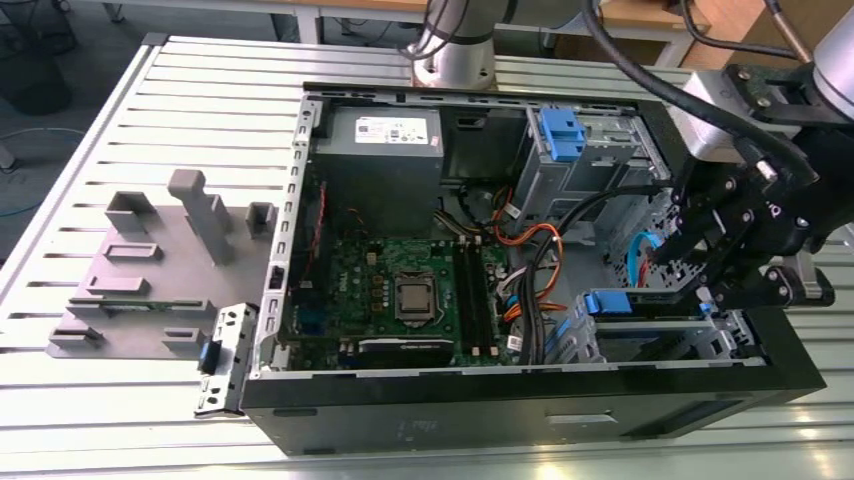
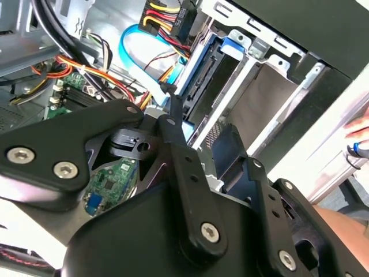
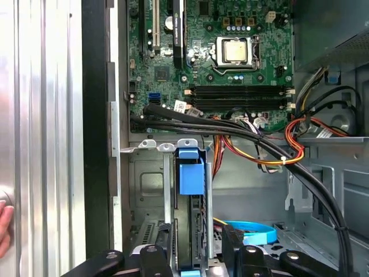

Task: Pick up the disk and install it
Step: 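Insert the first disk wire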

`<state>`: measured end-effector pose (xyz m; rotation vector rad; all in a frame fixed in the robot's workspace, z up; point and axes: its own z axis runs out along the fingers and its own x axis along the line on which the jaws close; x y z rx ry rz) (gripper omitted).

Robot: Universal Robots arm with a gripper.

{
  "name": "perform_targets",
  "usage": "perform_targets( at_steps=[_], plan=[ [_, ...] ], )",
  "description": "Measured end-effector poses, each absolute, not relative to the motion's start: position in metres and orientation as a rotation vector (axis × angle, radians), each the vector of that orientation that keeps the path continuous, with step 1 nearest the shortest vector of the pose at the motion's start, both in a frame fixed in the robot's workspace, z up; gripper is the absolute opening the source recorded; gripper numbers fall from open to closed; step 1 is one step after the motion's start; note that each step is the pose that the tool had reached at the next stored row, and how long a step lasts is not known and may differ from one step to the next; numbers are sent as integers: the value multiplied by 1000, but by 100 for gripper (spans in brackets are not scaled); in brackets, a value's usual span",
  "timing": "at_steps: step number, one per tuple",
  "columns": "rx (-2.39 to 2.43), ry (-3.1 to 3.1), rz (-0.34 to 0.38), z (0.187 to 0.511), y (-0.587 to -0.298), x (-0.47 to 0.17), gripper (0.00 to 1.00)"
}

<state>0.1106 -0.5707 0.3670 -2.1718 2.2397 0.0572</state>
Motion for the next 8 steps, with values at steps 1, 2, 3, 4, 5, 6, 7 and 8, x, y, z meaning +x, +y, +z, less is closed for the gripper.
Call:
perform_targets(
  at_steps=[1,2,3,4,5,6,7,8],
  plan=[
    [-2172,2240,57,369,-571,111,48],
    [-2172,2240,57,370,-571,111,48],
    [-2172,2240,58,370,-571,111,48],
    [-2172,2240,58,371,-571,111,48],
    [-2172,2239,58,371,-571,111,48],
    [-2172,2240,57,371,-570,111,48],
    [-2172,2240,57,371,-568,111,48],
    [-2172,2239,57,370,-566,111,48]
  ],
)
